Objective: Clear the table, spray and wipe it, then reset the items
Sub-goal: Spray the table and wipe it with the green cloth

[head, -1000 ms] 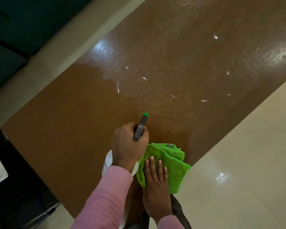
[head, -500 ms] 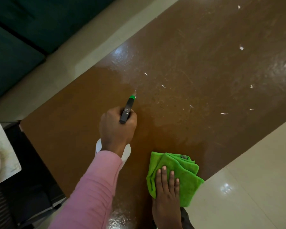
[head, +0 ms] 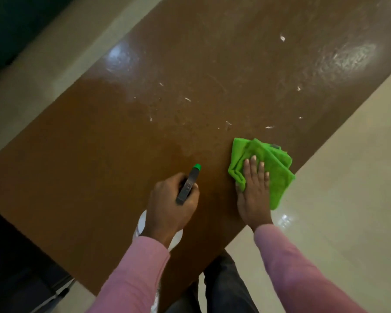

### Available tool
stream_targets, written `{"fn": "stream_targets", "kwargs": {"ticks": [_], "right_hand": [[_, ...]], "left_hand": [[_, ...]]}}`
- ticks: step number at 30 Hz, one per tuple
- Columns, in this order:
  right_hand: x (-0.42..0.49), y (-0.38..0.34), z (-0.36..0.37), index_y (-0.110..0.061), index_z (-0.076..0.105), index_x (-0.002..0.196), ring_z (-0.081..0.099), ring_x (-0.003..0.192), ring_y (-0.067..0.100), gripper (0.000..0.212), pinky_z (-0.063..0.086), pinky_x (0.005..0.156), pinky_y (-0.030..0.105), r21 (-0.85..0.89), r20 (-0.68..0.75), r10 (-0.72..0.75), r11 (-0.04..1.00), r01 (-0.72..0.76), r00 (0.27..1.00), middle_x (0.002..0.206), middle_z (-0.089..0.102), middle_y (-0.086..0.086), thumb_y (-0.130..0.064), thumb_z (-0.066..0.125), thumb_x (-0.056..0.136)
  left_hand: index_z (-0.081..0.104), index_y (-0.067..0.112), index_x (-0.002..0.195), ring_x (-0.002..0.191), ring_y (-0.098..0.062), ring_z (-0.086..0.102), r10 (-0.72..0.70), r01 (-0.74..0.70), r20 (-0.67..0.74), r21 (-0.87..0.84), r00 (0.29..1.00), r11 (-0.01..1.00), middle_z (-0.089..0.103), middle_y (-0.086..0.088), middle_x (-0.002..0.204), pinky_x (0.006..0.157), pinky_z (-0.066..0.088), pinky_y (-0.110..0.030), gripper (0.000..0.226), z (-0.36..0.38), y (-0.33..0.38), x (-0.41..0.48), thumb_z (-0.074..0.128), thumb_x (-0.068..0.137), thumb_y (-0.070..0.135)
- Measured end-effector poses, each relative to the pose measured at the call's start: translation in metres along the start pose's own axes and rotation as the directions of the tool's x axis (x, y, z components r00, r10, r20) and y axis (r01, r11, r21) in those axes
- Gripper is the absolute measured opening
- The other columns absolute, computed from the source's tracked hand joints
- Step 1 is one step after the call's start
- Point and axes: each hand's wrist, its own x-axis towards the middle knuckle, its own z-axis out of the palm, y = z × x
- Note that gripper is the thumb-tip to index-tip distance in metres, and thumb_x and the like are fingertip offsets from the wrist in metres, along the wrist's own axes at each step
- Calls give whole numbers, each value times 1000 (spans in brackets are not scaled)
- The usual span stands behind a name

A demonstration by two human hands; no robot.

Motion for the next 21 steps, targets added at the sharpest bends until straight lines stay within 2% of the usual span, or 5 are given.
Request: {"fn": "stream_targets", "kwargs": {"ticks": [3, 9, 13, 17, 21], "right_hand": [[-19, -9, 10, -14, 9, 153, -7, 147, 29, 75, -6, 120, 42, 6, 16, -22, 1000, 22, 1000, 160, -1, 4, -17, 48, 89], [-106, -10, 37, -16, 20, 151, 15, 146, 29, 88, 6, 117, 42, -89, 215, -337, 928, 362, 917, 157, 18, 3, -24, 61, 73], [-27, 20, 2, -16, 12, 152, 4, 147, 30, 76, -3, 120, 40, -31, 97, -235, 970, 239, 967, 159, 4, 4, -10, 50, 85], [58, 16, -26, -17, 10, 153, -11, 145, 23, 62, -7, 118, 40, 46, -6, -28, 999, 28, 1000, 159, -3, 0, -26, 42, 100], [11, -25, 4, -17, 6, 153, -11, 146, 31, 80, -4, 119, 46, -63, 76, -219, 973, 224, 973, 159, -5, 1, -15, 52, 87]], "left_hand": [[55, 22, 68, 44, -10, 46, 18, -18, 12, 7, 1000, 1000, 52, 6, 53, 44, 34, -24, 25, 13, 5, -1, 59, 91, 31], [52, 21, 64, 47, -16, 48, 81, -81, 3, 101, 997, 992, 50, 4, 52, 46, 38, -33, 28, 11, 21, 14, 53, 84, 40], [55, 24, 68, 46, -12, 47, 79, -78, -9, 104, 997, 991, 51, 6, 54, 43, 36, -30, 25, -5, 13, 24, 56, 91, 35], [56, 29, 69, 51, -4, 53, 38, -31, -114, 64, 993, 998, 53, 13, 53, 41, 35, -12, 25, -19, 1, 24, 59, 94, 32], [56, 26, 67, 45, -10, 49, -26, 29, -192, 12, 981, 1000, 53, 9, 52, 44, 34, -17, 27, -24, -9, 20, 60, 93, 29]]}}
